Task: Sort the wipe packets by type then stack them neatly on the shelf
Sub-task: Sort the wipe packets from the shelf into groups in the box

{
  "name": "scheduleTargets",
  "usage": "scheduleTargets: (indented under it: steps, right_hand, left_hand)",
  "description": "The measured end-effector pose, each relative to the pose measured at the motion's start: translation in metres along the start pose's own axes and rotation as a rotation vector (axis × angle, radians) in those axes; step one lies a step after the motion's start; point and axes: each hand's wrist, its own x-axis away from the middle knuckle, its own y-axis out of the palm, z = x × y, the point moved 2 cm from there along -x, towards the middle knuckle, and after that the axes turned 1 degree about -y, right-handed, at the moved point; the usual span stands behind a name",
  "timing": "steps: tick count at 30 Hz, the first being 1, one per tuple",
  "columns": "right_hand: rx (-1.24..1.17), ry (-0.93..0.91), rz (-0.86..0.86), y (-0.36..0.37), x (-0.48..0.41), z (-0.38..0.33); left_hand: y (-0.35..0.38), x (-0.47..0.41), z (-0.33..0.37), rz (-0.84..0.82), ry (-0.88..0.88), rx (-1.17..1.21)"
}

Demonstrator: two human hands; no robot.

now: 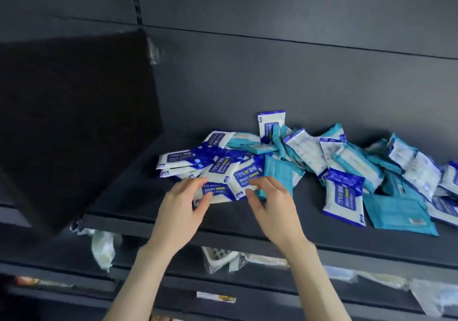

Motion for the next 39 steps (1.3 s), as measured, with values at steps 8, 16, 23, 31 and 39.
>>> scheduleTargets:
  steps: [8,16,23,31,39]
  right_hand:
    - [0.104,0.156,-0.08,0.049,-0.072,-0.007]
    - [0.226,0.459,-0.008,0.08,-0.102,-0.013]
    - [-0.126,0.545,0.201,0.089,-0.101,-0.008]
    - [-0.463,0.528,0.345,0.083,-0.12,-0.015]
    - [-0.401,0.611,0.076,0.121,-0.175,-0.02]
  left_hand:
    - [0.003,-0.077,-0.067,-0.088,-0.132,-0.148]
    - [0.006,-0.13,-0.107,-0.473,-0.246,-0.408]
    - [-0.003,-0.135,-0.119,-0.508,-0.364,-0.017]
    - [-0.017,-0.136,-0.141,-0.51,-0.486,0.201]
    - [-0.02,-0.128,-0.142,-0.453,-0.552,0.291]
